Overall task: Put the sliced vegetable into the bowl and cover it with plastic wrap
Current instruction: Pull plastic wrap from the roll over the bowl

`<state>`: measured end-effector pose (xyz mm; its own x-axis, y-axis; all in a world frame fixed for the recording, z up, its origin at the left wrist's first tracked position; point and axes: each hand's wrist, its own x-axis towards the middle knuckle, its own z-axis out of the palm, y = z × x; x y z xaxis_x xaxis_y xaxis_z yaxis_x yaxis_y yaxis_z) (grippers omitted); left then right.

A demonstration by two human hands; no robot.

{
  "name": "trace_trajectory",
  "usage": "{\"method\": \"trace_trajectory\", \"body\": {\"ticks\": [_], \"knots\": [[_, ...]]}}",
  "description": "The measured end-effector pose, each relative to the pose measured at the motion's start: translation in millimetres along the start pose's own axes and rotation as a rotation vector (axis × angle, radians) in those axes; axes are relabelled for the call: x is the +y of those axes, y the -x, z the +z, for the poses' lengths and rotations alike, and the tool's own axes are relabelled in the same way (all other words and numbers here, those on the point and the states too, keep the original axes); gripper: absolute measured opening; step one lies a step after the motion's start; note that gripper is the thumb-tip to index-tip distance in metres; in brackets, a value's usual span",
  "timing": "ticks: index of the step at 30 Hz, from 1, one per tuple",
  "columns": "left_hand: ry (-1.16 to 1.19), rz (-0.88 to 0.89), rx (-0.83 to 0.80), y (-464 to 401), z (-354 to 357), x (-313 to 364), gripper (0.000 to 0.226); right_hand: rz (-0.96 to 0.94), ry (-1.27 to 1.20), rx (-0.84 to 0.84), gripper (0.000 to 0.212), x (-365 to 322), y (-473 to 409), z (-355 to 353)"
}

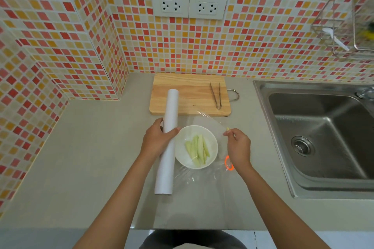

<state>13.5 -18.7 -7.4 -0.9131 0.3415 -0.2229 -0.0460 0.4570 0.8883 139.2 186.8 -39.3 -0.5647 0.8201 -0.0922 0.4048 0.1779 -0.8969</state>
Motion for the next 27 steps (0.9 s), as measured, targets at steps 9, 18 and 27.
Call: {"method": "trace_trajectory", "body": {"ticks": [9,18,27], "knots": [[-0.005,0.017,-0.058,2.2,0.4,-26.7,0.029,0.013,0.073,-0.045,0.024,15.2,-1.6,6.9],[0.016,0.033,-0.095,-0.6,0.0,-20.4,0.027,-0.001,0.055,-0.023,0.025,18.1,-2.8,7.9],[0.033,0.012,-0.081,1.4,3.2,-27.8,0.023,0.050,0.102,-0.049,0.025,27.0,-0.9,9.4]]}}
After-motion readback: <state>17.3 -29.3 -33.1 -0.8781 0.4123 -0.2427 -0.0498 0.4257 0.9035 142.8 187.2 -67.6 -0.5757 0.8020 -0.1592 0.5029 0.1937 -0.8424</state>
